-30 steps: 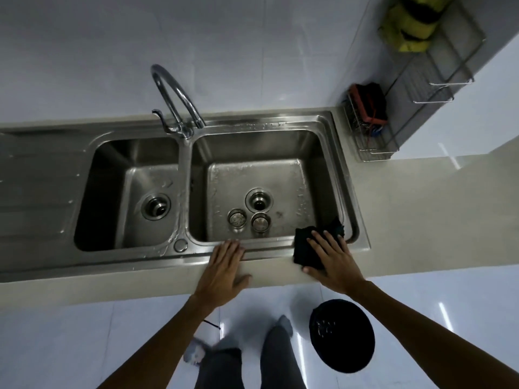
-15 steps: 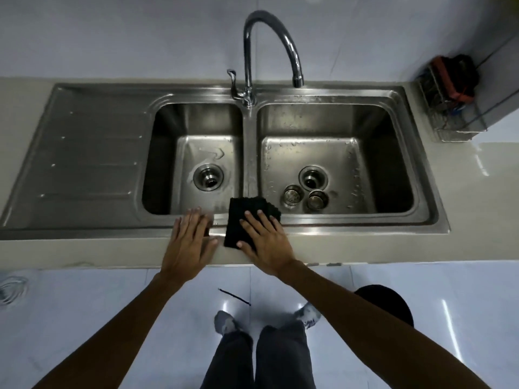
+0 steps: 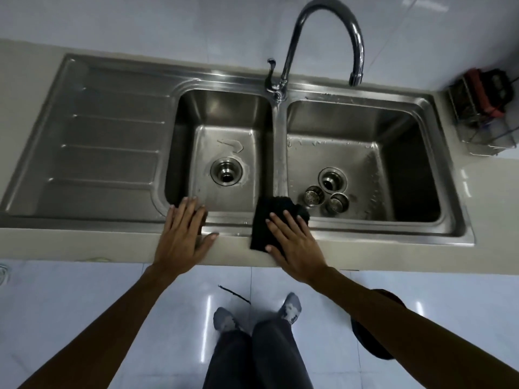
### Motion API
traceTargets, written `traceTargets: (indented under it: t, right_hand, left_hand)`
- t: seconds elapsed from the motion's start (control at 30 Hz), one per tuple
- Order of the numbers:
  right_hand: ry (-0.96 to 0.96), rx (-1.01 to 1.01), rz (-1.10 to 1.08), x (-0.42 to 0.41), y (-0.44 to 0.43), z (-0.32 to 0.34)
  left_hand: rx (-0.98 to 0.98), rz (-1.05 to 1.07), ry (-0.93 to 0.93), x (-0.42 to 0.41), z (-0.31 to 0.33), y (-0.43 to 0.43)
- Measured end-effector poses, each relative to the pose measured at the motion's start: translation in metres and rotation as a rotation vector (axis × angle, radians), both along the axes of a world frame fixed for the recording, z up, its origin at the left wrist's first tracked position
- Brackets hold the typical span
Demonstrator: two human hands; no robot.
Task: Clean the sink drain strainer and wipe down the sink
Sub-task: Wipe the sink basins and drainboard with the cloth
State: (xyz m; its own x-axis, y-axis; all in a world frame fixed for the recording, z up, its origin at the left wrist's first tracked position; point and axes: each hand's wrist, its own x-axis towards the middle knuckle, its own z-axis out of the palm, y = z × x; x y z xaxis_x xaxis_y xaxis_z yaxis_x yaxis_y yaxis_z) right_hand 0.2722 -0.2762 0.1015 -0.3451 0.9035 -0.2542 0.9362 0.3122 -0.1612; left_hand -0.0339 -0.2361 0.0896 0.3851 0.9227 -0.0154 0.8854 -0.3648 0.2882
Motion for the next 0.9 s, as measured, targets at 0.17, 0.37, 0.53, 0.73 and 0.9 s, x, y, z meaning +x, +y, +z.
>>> traceTargets:
  t: [0.17, 0.37, 0.53, 0.73, 0.9]
  right_hand:
    - [0.07, -0.016, 0.186, -0.084, 0.035, -0.007]
    - [0.103, -0.038, 0.375, -0.188, 0.076, -0.018]
    - [0.106, -0.035, 0.36, -0.249, 0.099, -0.025]
    - [0.119, -0.039, 0.357, -0.245, 0.072, -0.022]
    - [0.175, -0.023, 0.264, -0.275, 0.114, -0.032]
  left_hand:
    - [-0.013, 0.115, 0.013, -0.063, 0.011, 0.025]
    - [0.039, 0.293, 0.041, -0.137, 0.008, 0.052]
    - [0.02, 0.372, 0.046, -0.155, -0.003, 0.073]
    - [0.015, 0.468, 0.001, -0.159, -0.009, 0.074]
    - [-0.02, 0.564, -0.053, -0.16, -0.008, 0.079]
